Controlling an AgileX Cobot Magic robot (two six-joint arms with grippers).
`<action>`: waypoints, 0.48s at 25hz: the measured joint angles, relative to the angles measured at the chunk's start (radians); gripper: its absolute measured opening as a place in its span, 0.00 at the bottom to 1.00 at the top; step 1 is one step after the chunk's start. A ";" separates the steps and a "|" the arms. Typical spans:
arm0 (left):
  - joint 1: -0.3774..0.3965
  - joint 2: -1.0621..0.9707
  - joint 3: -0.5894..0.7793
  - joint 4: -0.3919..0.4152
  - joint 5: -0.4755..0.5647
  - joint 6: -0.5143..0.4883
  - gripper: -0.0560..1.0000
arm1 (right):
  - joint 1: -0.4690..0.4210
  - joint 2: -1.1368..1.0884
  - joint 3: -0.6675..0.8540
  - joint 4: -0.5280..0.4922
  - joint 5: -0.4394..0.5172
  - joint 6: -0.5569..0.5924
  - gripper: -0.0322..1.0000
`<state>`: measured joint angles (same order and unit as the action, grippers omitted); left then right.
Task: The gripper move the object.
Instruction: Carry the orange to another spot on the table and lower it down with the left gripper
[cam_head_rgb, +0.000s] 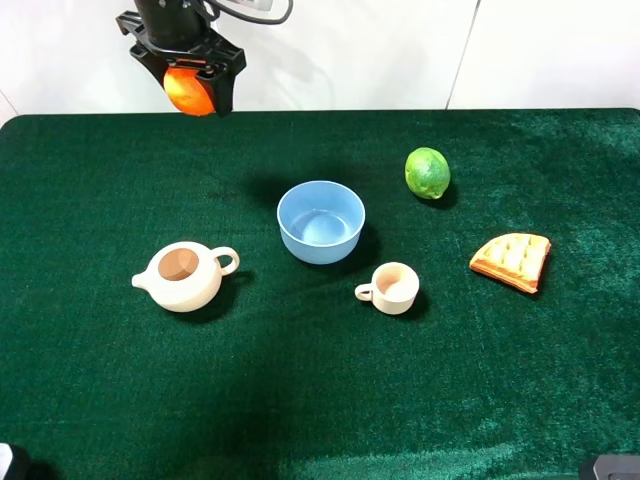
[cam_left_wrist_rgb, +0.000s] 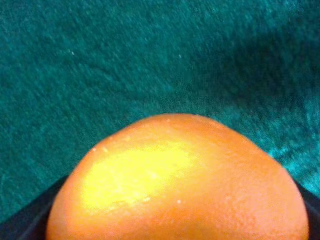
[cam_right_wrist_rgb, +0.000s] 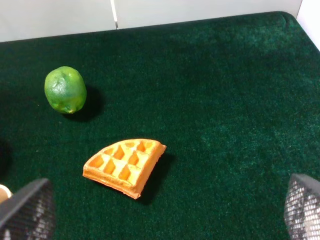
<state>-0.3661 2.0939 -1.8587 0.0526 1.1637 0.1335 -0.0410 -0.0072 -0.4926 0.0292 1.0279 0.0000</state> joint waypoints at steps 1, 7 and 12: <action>-0.004 -0.019 0.027 0.002 0.000 -0.003 0.76 | 0.000 0.000 0.000 0.000 0.000 0.000 0.70; -0.016 -0.148 0.209 0.010 -0.003 -0.026 0.76 | 0.000 0.000 0.000 0.000 0.000 0.000 0.70; -0.040 -0.249 0.342 0.017 -0.028 -0.047 0.76 | 0.000 0.000 0.000 0.000 0.000 0.000 0.70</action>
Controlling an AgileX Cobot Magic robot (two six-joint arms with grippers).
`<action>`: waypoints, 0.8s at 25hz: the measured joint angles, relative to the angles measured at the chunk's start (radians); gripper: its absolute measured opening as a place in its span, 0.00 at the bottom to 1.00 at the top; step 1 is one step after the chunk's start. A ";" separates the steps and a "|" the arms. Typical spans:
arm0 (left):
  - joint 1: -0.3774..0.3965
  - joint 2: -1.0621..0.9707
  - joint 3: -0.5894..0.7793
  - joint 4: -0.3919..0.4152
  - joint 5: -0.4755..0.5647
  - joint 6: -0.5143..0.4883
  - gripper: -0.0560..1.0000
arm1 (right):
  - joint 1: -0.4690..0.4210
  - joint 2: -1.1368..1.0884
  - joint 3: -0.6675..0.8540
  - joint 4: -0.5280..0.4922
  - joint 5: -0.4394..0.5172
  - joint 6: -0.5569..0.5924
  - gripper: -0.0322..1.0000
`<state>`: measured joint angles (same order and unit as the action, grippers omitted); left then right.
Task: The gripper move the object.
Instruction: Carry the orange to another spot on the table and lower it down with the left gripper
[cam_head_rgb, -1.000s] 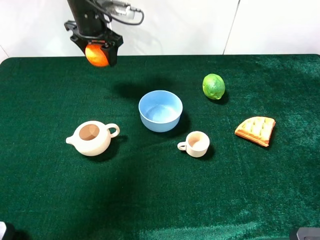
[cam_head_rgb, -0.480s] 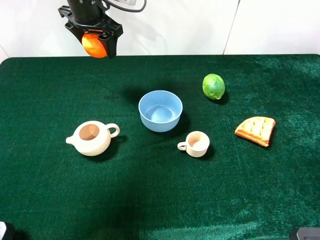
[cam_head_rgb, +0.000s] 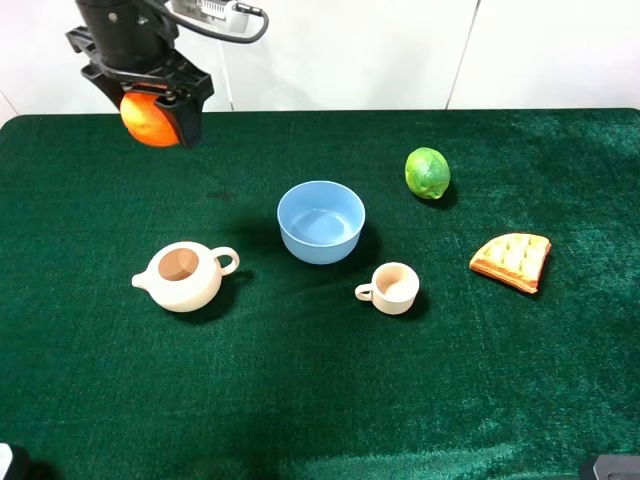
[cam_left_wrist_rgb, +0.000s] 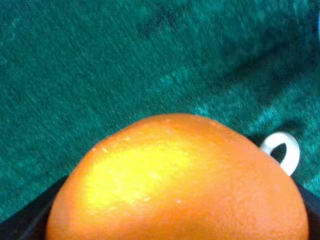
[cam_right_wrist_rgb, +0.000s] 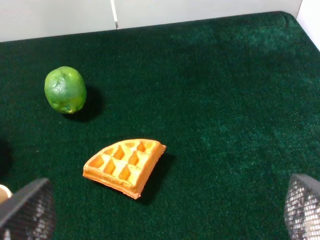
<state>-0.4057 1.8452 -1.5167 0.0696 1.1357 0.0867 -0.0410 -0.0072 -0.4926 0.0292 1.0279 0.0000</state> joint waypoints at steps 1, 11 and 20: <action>-0.009 -0.015 0.022 0.002 -0.006 -0.004 0.76 | 0.000 0.000 0.000 0.000 0.000 0.000 0.70; -0.153 -0.048 0.092 0.022 -0.043 -0.037 0.76 | 0.000 0.000 0.000 0.000 0.000 0.000 0.70; -0.274 -0.048 0.093 0.048 -0.043 -0.087 0.76 | 0.000 0.000 0.000 0.000 0.000 0.000 0.70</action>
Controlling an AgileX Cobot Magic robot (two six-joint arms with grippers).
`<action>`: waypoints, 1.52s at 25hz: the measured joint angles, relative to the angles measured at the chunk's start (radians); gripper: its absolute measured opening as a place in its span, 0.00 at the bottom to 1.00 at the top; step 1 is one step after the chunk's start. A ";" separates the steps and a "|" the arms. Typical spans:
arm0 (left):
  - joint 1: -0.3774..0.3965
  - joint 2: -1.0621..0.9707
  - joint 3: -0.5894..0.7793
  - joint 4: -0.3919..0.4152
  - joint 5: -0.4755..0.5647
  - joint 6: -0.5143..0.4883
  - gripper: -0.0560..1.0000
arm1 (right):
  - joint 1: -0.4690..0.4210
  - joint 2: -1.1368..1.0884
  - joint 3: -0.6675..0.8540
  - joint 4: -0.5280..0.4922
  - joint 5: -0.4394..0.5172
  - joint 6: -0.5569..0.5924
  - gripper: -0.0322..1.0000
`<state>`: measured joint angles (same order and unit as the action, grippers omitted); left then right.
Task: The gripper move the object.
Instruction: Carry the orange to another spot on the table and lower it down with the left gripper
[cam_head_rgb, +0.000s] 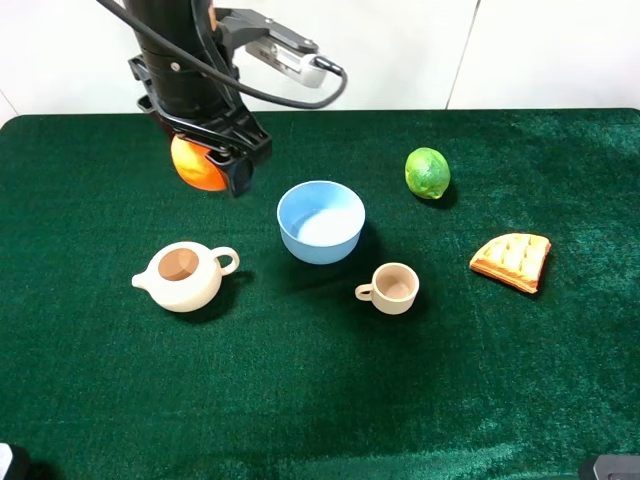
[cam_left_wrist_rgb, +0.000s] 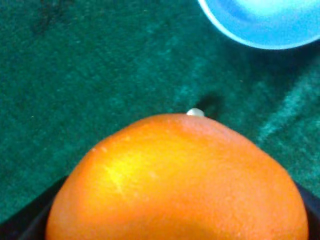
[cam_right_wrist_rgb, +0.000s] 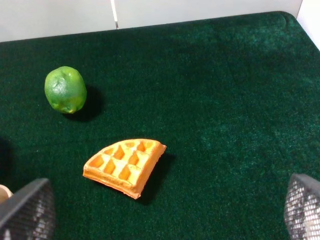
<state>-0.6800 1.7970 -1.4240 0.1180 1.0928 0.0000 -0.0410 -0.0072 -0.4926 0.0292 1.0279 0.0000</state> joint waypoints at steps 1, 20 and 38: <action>-0.013 0.000 0.004 0.000 -0.002 0.000 0.76 | 0.000 0.000 0.000 0.000 0.000 0.000 0.70; -0.172 -0.173 0.370 -0.025 -0.174 -0.114 0.76 | 0.000 0.000 0.000 0.000 0.000 0.000 0.70; -0.248 -0.173 0.629 -0.044 -0.394 -0.177 0.76 | 0.000 0.000 0.000 0.001 0.000 0.000 0.70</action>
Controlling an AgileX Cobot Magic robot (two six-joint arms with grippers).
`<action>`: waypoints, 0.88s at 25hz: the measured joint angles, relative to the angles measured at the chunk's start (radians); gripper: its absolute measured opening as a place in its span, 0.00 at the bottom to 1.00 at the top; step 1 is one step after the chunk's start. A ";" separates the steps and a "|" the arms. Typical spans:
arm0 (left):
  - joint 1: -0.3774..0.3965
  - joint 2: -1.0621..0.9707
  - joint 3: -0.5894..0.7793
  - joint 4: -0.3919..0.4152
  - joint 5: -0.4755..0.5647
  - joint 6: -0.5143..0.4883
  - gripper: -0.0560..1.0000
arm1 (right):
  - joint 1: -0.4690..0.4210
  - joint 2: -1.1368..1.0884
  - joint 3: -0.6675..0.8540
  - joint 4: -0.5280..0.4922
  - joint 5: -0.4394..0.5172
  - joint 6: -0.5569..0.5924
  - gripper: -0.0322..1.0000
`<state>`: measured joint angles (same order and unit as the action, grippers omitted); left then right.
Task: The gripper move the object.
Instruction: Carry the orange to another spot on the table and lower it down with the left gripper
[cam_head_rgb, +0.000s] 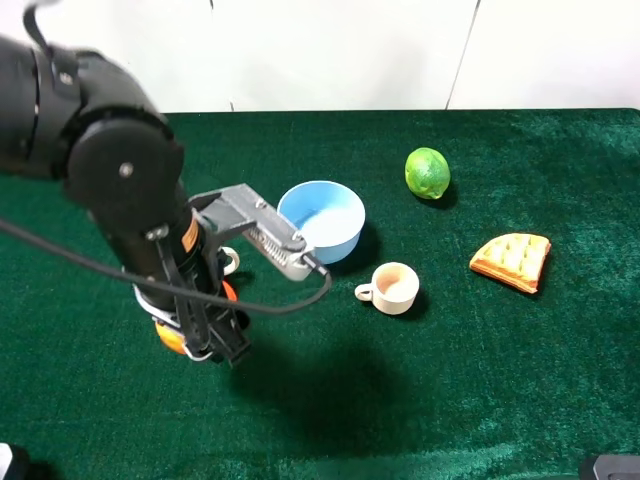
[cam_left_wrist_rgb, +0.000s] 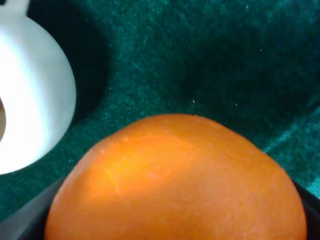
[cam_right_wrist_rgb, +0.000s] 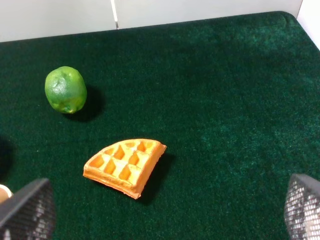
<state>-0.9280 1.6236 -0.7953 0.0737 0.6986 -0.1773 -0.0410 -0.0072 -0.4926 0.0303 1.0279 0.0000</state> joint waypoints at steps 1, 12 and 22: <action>0.000 0.000 0.015 -0.001 -0.024 -0.001 0.76 | 0.000 0.000 0.000 0.000 0.000 0.000 0.70; 0.000 0.029 0.116 0.012 -0.178 -0.008 0.76 | 0.000 0.000 0.000 0.000 0.000 0.000 0.70; 0.000 0.135 0.119 0.019 -0.256 -0.009 0.76 | 0.000 0.000 0.000 0.001 0.000 0.000 0.70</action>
<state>-0.9280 1.7582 -0.6764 0.0927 0.4428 -0.1864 -0.0410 -0.0072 -0.4926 0.0316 1.0279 0.0000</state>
